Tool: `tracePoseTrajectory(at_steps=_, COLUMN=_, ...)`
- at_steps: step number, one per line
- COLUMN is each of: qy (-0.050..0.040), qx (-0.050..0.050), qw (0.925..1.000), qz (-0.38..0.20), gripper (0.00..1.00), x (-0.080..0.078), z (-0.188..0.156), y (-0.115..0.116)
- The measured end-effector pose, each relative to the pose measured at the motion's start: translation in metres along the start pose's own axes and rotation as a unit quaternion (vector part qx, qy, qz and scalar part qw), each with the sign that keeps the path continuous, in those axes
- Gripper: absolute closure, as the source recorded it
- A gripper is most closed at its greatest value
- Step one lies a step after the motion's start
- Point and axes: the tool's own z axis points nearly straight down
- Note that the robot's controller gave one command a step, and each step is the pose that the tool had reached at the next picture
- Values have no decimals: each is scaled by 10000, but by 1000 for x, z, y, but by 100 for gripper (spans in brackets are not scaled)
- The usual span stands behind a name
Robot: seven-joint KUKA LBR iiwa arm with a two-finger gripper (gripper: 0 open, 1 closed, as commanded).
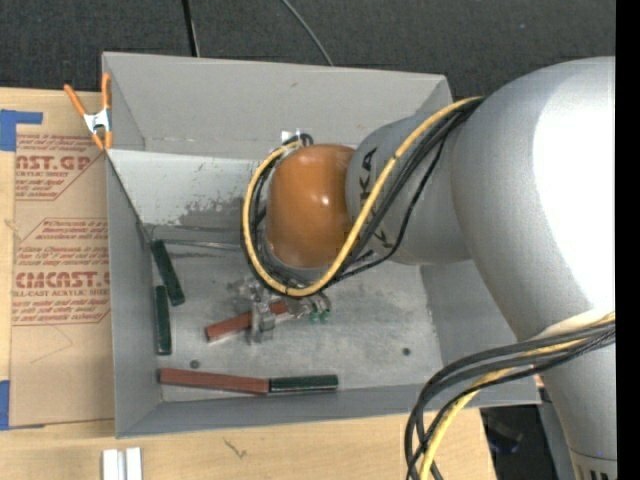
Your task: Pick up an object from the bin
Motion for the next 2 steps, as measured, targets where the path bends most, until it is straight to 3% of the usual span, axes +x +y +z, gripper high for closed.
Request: tracePoseTrajectory(at_steps=2, qy=25, qx=3, qw=10000, qz=0, gripper=100, x=1, z=-16, y=0)
